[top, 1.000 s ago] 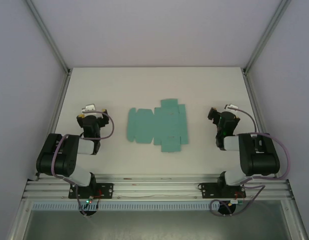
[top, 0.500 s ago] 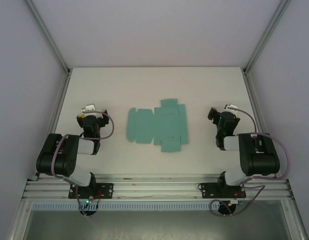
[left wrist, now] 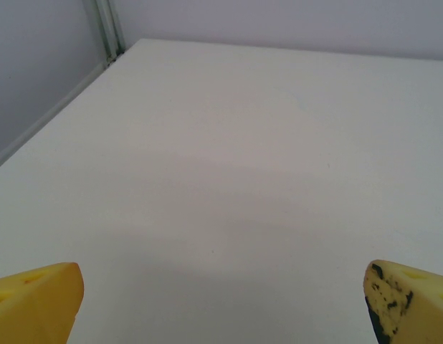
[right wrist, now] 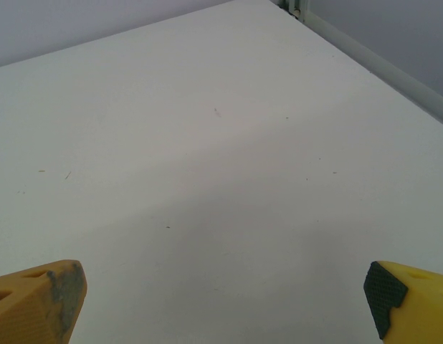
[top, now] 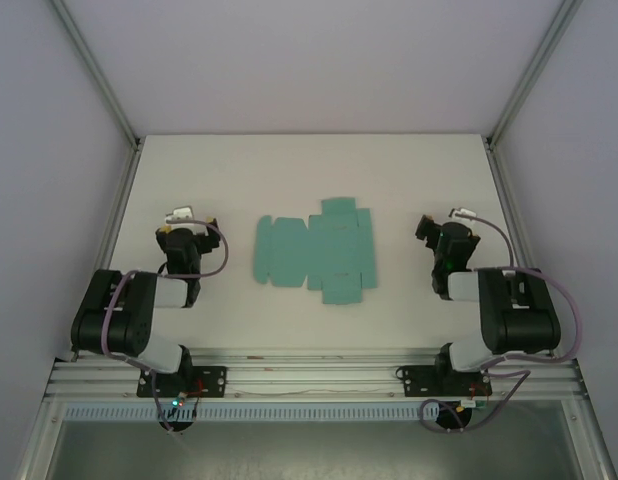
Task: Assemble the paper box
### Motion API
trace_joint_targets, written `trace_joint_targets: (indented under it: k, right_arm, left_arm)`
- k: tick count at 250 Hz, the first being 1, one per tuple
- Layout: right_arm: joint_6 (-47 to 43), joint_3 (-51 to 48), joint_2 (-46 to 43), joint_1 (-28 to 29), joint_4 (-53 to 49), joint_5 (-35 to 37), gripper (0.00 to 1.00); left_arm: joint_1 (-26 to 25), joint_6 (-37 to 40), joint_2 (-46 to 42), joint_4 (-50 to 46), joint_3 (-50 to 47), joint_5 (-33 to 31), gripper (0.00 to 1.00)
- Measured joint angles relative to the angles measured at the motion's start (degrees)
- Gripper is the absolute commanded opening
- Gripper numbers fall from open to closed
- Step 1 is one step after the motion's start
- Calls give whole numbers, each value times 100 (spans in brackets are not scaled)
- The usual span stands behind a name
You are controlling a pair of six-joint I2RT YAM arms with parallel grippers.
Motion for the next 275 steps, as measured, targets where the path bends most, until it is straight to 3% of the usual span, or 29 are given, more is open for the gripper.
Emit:
trace_joint_targets:
  k: [70,128,152,183,275]
  right_arm:
    - [490,1491,-1217,271,-2347,-61,100]
    - [1322,1963,-1565,1565,-3956,-859,78]
    - [1604,2092,-1316,2181,-4369,-1368,68]
    - [1875,2284,-568,2524,-4516,-2026,57]
    - [2245,2321,1047,2391,-4433,-2308,46]
  left_arm:
    - [-4,-907,-1613,-2352,1322,280,100]
    - [-310,-1902,-1488,-3517,1506,1410,100]
    - [-678,-2076,-1163,-3921,1644,1799,100]
    - [-1029,-2120,-695,-4236,1921,2267,100]
    - [-1062,-2094,205,-4627,2286,3226,100]
